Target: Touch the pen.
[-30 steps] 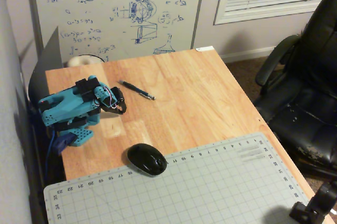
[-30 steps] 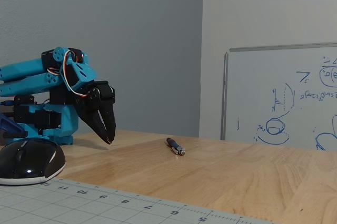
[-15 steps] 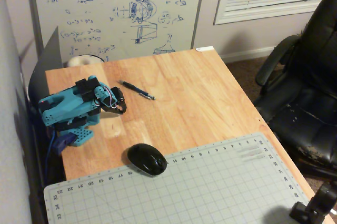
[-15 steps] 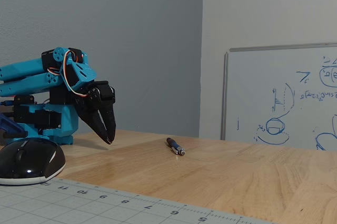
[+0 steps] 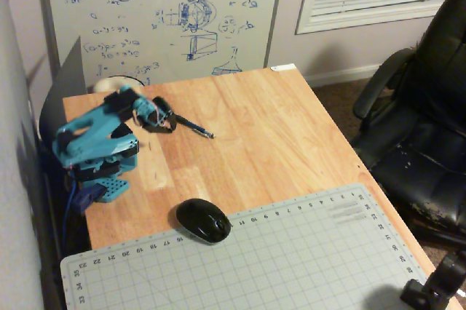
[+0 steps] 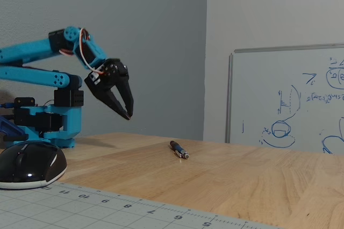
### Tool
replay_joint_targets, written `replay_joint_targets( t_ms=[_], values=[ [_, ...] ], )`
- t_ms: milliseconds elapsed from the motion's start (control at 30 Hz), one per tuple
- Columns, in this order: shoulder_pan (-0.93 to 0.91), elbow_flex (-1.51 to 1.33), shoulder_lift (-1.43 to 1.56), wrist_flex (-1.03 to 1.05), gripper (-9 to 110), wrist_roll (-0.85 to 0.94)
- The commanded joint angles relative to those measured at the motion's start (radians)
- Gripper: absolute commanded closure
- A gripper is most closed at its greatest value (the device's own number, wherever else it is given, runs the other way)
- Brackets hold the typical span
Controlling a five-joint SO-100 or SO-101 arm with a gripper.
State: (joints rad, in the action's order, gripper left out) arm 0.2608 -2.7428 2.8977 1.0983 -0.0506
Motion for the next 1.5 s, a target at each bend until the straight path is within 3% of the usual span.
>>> replay_joint_targets(
  t_ms=[0,300,567,1467],
  values=[
    [0.009,0.310,-0.313,-0.021,101,0.005],
    [0.118,0.721,-0.822,-0.021,101,0.005],
    [0.138,0.879,-1.080,-0.021,101,0.005],
    [0.212,1.055,-1.419,-0.023,101,0.003]
  ],
)
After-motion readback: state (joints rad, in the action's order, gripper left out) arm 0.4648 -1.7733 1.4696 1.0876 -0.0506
